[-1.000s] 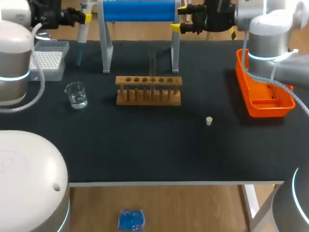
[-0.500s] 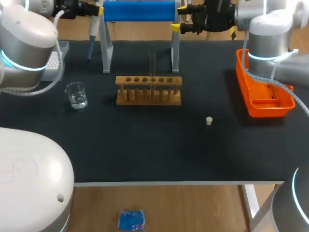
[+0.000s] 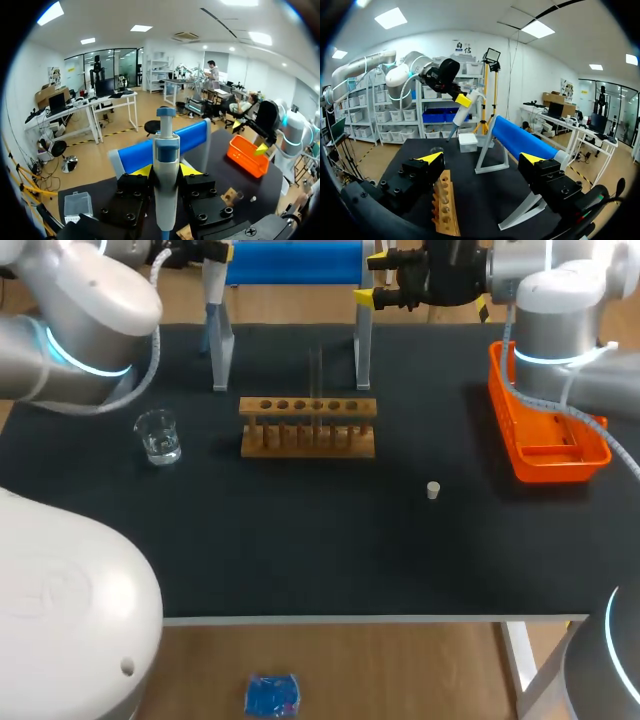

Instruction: Invert the test tube, pick up the pipette, mount the tip to pipette, aspirate from beaker and dispense into the tube, eject the tip, return the pipette, and cap with the stopper.

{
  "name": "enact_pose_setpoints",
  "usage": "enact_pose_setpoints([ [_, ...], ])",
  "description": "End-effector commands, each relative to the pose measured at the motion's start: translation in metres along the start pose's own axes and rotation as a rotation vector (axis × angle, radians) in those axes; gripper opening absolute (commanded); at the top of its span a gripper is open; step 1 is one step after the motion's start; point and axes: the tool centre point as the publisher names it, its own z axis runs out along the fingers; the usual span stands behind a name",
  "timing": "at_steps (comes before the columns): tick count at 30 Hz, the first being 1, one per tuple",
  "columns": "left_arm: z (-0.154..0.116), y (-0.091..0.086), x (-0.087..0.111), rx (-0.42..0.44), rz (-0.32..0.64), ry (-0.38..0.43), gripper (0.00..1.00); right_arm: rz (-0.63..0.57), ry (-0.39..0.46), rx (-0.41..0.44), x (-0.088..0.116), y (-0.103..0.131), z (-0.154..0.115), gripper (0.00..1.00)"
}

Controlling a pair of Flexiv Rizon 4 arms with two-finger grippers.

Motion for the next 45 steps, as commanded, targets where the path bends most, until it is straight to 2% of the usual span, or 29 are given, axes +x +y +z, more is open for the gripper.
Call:
enact_pose_setpoints([
  [1,0.019,-0.008,0.001,-0.023,-0.008,-0.035,0.00,0.001,0.004,0.004,-0.001,0.001,-0.001,1.00],
  [19,0.049,-0.010,-0.011,-0.074,-0.053,-0.140,0.00,0.001,0.004,0.004,-0.001,0.001,-0.001,1.00],
  [45,0.075,0.009,-0.037,-0.106,-0.118,-0.220,0.00,0.001,0.004,0.004,-0.001,0.001,-0.001,1.00],
])
